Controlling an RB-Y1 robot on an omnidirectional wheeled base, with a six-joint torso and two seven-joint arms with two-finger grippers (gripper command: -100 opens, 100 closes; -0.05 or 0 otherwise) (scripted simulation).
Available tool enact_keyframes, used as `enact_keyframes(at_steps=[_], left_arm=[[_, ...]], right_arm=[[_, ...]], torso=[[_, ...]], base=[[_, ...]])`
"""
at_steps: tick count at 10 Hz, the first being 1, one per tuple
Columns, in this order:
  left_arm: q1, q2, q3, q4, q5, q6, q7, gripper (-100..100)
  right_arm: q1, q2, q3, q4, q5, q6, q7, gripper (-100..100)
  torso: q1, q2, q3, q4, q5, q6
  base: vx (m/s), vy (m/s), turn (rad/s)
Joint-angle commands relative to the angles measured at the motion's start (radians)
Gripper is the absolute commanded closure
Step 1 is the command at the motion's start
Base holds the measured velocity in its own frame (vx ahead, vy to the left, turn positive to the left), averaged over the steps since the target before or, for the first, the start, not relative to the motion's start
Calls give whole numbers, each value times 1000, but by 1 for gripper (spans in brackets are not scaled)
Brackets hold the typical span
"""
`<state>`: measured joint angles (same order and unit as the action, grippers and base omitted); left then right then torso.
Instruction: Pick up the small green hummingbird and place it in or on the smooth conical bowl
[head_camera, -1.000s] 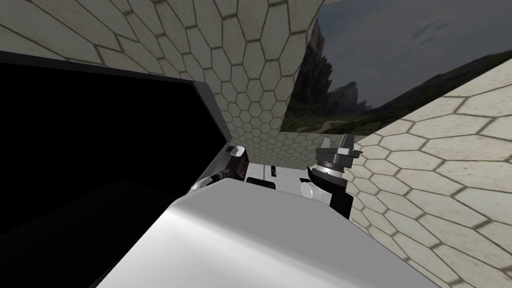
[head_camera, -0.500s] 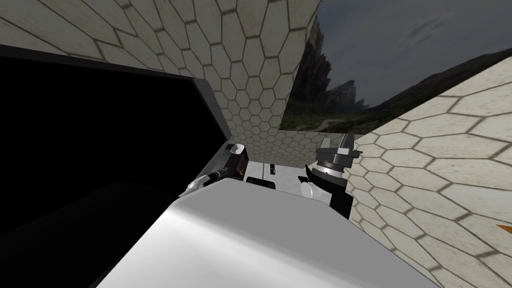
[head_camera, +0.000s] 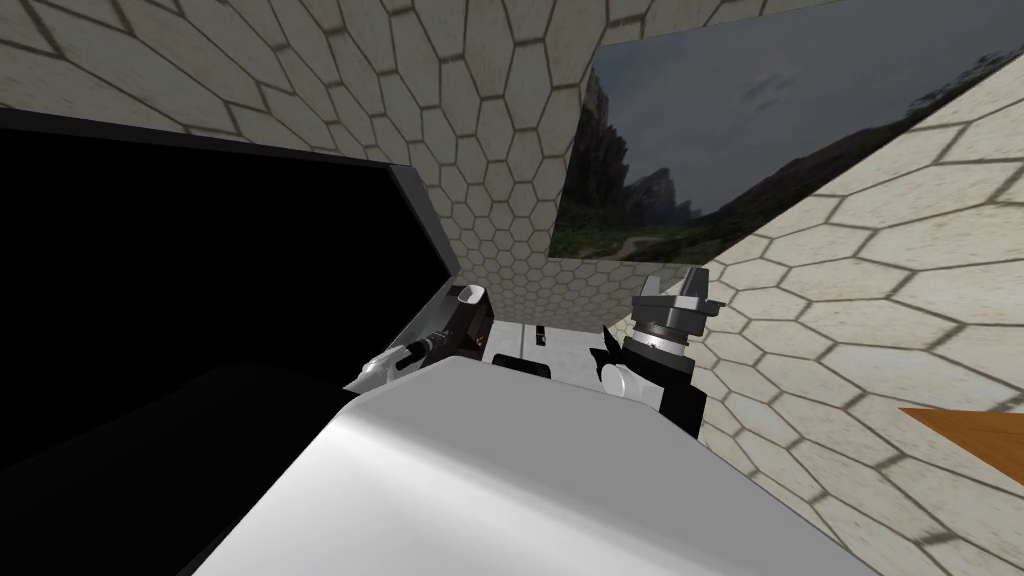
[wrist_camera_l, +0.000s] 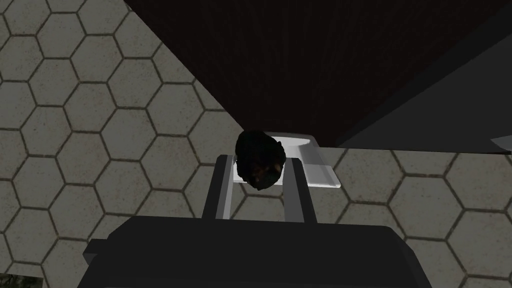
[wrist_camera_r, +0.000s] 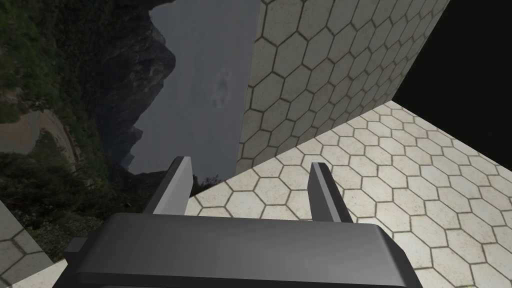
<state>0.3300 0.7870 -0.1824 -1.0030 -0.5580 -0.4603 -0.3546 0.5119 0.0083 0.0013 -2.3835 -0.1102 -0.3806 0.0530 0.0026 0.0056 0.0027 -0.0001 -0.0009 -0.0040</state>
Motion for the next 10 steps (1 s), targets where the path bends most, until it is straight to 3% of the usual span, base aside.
enact_keyframes(at_steps=[1, 6, 10], left_arm=[[11, 35, 4, -29, 0, 4, 30, 100], [28, 134, 9, -67, 21, -8, 112, 100], [49, 229, -9, -107, 63, -7, 198, 100]], right_arm=[[0, 0, 0, 0, 0, 0, 0, 0], [0, 0, 0, 0, 0, 0, 0, 0], [0, 0, 0, 0, 0, 0, 0, 0]], torso=[[0, 0, 0, 0, 0, 0], [1, -7, -4, -1, 1, 1], [4, -14, -8, -3, 2, 1]], base=[[-1, -77, -27], [58, -61, -30], [167, -29, -39]])
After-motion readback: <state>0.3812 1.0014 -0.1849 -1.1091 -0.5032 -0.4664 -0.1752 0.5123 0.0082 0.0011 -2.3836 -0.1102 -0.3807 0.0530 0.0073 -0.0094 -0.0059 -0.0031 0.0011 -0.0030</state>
